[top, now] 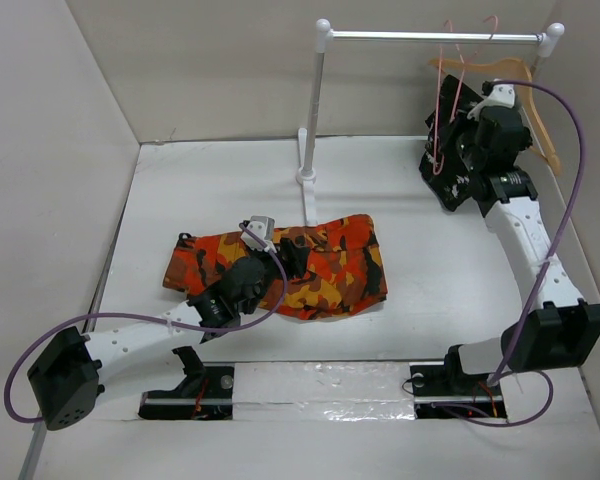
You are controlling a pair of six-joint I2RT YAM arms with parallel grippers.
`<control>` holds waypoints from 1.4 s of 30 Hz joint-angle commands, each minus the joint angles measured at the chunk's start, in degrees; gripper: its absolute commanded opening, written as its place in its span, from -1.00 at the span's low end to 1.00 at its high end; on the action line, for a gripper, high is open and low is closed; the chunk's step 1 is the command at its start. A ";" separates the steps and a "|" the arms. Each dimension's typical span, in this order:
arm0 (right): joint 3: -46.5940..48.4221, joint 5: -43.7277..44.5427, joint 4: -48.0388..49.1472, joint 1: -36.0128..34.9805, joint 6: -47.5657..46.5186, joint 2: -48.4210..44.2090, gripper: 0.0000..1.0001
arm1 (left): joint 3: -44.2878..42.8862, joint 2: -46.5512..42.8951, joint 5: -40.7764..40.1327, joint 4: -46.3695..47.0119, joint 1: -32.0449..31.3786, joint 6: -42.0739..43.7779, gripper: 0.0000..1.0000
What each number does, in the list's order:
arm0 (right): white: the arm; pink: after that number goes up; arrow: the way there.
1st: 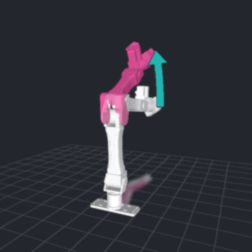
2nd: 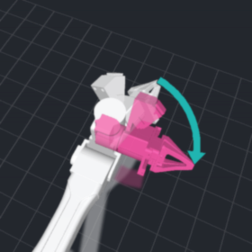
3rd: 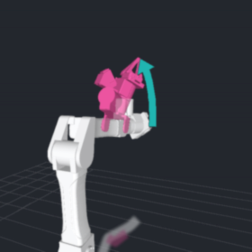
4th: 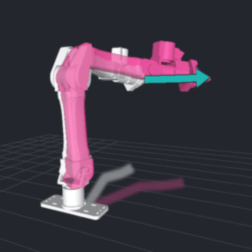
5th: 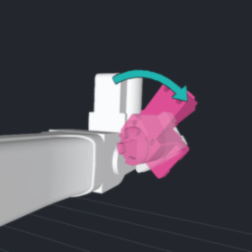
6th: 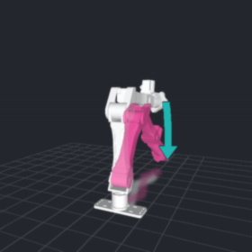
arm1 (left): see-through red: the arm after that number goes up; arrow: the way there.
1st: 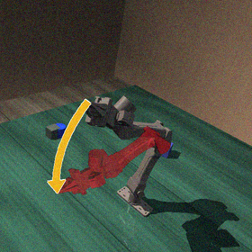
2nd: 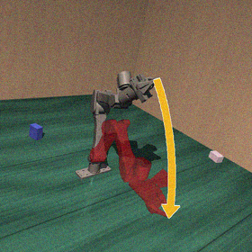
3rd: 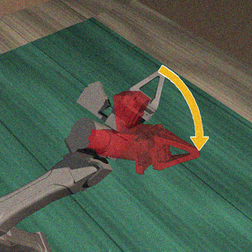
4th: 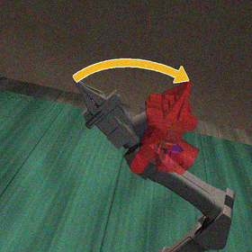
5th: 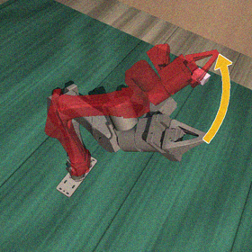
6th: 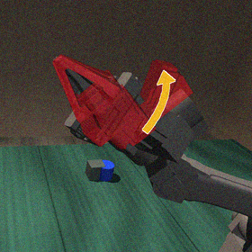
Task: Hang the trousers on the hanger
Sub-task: Pick up the hanger from the clothesline, then place the trousers on the hanger.
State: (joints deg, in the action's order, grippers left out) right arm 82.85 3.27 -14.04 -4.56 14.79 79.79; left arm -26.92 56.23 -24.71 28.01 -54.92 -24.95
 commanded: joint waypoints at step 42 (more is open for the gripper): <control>-53.41 1.57 -1.16 -18.29 11.67 -38.48 -1.00 | -70.19 55.91 7.83 -13.77 -6.51 12.99 0.20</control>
State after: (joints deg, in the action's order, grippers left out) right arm 28.75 5.30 -16.38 -22.57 25.98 41.76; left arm -92.36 112.79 -16.67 15.03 -60.58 -13.91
